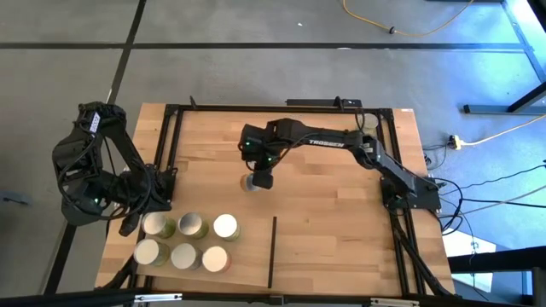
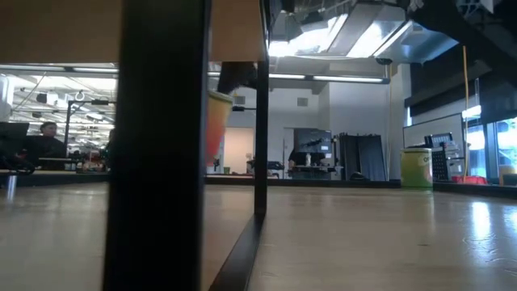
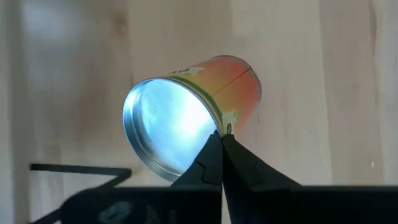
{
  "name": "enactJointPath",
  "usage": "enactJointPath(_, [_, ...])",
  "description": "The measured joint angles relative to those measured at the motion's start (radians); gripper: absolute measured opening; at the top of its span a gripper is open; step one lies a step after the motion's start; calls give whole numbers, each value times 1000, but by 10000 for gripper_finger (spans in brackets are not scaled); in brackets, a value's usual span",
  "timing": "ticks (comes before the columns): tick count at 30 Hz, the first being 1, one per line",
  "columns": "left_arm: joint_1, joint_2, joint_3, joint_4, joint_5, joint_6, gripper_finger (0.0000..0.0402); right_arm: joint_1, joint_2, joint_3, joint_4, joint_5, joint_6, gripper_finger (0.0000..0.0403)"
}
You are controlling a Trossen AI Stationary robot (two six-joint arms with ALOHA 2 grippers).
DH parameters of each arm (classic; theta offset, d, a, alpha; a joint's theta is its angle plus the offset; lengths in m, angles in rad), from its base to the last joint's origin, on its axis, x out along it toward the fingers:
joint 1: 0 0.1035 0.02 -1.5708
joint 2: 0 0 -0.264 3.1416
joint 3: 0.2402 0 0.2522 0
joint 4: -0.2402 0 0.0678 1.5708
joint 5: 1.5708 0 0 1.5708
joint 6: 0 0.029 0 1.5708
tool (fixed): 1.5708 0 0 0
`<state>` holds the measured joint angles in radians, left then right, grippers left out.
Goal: Pick and place cans onto a shelf
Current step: Put the canned pineapple on the shelf
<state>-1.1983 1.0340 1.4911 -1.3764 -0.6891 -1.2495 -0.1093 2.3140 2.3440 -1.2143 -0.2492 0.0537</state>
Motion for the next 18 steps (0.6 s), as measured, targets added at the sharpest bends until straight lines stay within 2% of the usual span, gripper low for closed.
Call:
enactJointPath(5, [0, 0, 0, 0, 0, 0, 0, -14, 9, 0, -67, 53, 19, 0])
enactJointPath(18, [0, 0, 0, 0, 0, 1, 0, -55, 9, -4, -101, 38, 19, 0])
